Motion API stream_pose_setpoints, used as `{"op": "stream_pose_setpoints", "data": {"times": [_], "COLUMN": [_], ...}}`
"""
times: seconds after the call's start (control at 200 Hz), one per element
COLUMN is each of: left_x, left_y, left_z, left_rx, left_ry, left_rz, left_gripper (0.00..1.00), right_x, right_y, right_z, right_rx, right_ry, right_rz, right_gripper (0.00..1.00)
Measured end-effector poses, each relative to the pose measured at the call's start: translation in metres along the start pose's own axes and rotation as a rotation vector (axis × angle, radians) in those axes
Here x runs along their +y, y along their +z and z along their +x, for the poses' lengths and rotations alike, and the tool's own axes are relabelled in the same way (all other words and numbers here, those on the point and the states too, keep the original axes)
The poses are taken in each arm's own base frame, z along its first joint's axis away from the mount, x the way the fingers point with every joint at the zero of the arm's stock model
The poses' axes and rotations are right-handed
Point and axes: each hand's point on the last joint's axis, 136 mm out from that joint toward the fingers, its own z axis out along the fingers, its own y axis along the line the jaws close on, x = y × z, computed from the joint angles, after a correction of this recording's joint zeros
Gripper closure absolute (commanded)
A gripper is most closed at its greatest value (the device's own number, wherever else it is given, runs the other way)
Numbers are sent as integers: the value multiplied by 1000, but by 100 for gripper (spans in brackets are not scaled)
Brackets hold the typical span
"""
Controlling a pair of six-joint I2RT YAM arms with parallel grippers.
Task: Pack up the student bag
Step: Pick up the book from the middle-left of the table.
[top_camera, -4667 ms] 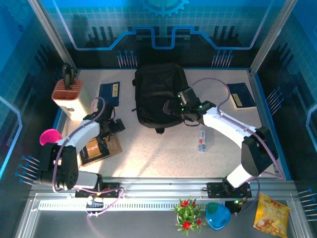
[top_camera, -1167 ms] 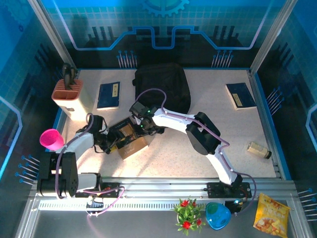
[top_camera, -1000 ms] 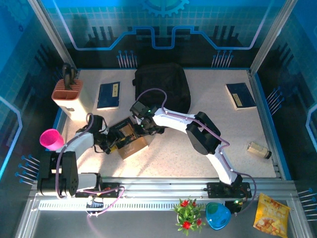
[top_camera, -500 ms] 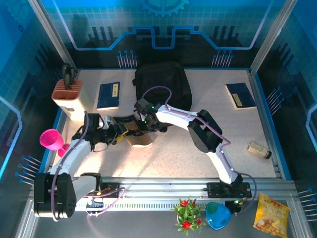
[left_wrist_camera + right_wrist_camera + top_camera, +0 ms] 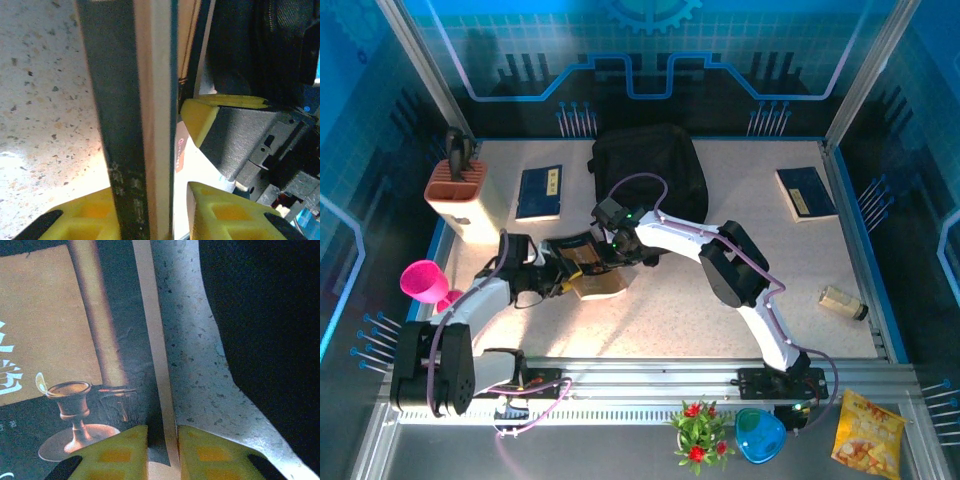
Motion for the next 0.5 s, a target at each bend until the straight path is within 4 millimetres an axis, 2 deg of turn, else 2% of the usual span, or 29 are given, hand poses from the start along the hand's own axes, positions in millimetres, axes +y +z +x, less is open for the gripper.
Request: {"op": "stream_pose_setpoints", "data": {"times": [0.155, 0.265, 0.365, 0.5], "left_x": [4, -12, -34, -64], "left_y": [-5, -17, -35, -60], "left_z": [-3, -9, -15, -16], "left_rx": [-23, -65, -125, -186], "left_ry": [0, 34, 78, 109], "left_rz": [-62, -64, -40, 15], "left_gripper": [95, 100, 100, 100], "right_x": [4, 13, 26, 36], "right_y": [-5, -21, -57, -128], "right_z": [0, 2, 1, -13], "right_rx": [-24, -57, -128, -293], "right_ry": [-8, -13, -9, 31], "right_rz": [-32, -96, -189, -348], "right_gripper": [66, 56, 44, 30]}}
